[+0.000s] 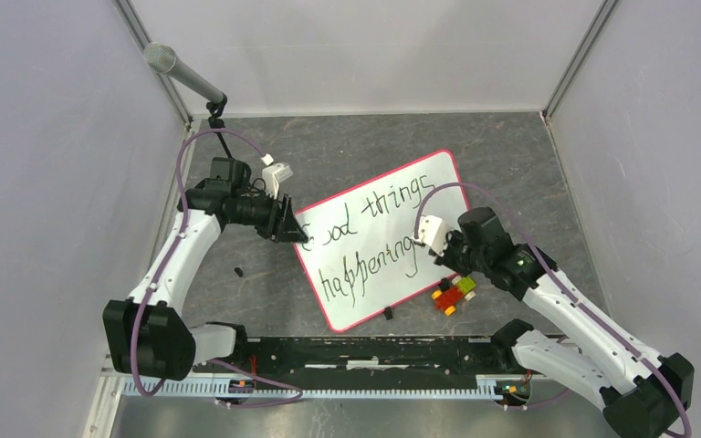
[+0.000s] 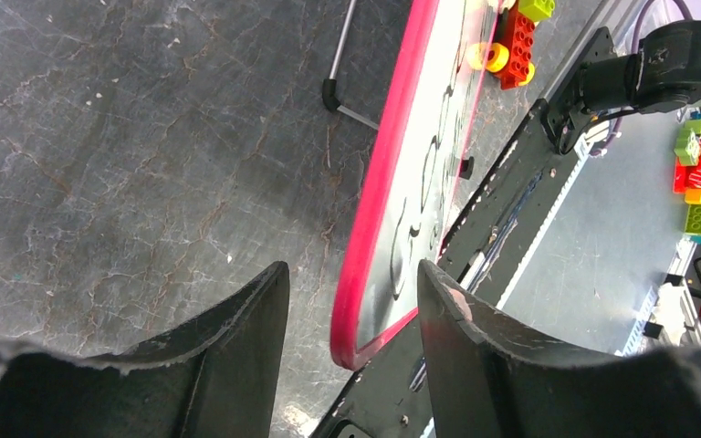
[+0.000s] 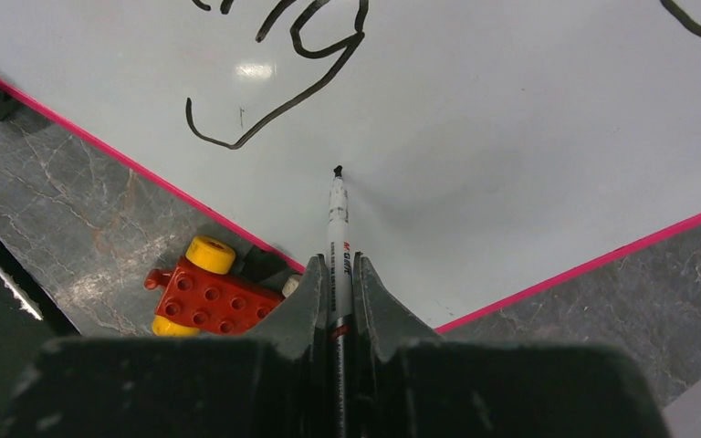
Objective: Write a sentence on the whiteboard
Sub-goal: Put down the whiteboard on the whiteboard stand.
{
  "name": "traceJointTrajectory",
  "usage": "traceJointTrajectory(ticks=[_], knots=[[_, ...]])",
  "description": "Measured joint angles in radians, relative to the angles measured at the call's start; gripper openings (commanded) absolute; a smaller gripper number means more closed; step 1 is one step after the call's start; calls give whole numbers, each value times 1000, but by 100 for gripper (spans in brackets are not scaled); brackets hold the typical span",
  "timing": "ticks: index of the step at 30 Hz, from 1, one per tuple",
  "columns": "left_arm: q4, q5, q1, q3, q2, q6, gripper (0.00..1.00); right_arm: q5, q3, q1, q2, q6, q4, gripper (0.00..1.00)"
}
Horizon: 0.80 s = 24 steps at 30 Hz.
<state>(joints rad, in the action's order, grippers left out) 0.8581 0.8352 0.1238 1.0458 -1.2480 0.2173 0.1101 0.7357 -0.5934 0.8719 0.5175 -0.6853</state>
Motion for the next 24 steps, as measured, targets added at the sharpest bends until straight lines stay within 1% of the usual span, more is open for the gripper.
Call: traceJointTrajectory(ticks=[9,12,14,17,18,24], knots=[[1,-22,0,-8,5,5,61,-18,-14,0,2,3,10,0],[1,-23,0,-8,13,5,64,-16,-13,0,2,3,8,0],[2,-23,0,-8,22,5,69,-10,-3,0,2,3,-4,0],[14,-24,0,-3,41,5,76,10,34,0,2,3,-29,0],[23,-25,-3,5,47,5,77,20,55,0,2,4,-40,0],[71,-30,-49,77,117,8,77,106,183,0,4,14,-56,0]])
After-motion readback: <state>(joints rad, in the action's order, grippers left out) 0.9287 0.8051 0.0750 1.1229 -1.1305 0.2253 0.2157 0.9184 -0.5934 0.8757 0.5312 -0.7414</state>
